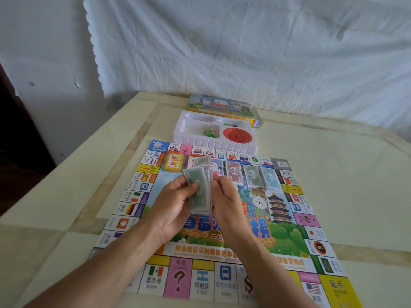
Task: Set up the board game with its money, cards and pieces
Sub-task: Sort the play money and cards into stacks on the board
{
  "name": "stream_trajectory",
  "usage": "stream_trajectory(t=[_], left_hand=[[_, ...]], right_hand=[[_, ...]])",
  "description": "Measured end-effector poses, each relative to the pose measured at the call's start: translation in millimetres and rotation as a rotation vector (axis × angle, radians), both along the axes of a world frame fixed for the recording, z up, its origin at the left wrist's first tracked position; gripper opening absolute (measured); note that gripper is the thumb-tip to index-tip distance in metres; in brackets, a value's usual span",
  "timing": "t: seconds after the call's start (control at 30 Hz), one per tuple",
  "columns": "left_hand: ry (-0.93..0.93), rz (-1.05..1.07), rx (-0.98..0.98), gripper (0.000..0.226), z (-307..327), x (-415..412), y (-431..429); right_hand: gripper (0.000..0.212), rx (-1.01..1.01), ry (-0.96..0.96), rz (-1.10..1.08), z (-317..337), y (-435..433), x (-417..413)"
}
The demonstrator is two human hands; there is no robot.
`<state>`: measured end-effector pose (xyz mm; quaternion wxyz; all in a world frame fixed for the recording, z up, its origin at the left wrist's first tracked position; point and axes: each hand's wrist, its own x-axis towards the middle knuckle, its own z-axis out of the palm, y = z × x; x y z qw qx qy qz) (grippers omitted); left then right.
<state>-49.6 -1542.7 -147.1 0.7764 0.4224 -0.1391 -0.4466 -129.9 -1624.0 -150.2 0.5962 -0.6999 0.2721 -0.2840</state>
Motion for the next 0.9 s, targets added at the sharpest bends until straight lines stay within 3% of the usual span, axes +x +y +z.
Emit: stream_trajectory(t=[0.2, 0.3, 0.37, 0.53, 0.7, 0.9], left_hand=[[-0.026, 0.042, -0.026, 0.039, -2.7, -1.7, -1.5], [-0.027, 0.089, -0.035, 0.05, -5.7, -0.7, -2.7], [-0.021, 0.027, -0.035, 0.042, -5.0, -0.1, -1.7], [0.08, -0.157, -0.023, 0.034, -1.4, 3.8, 3.3], [0.109, -0.244, -0.065, 0.04, 1.8, 1.6, 4.6], [0.145, -0.335, -0.16, 0.039, -0.8, -3.4, 5.1]], right_hand=[[0.028, -0.293, 0.073, -0.023, -2.3, 1.3, -1.0], [0.029, -0.337, 0.065, -0.044, -3.6, 3.0, -0.2], [0.024, -0.329, 0.047, -0.055, -2.4, 4.3, -0.2], [0.014, -0.152, 0.002, -0.083, 0.4, 0.9, -0.8], [0.011, 0.184, -0.084, -0.015, 6.4, 2.1, -6.3], [0.008, 0.224, -0.109, -0.052, 9.8, 3.2, -8.3]])
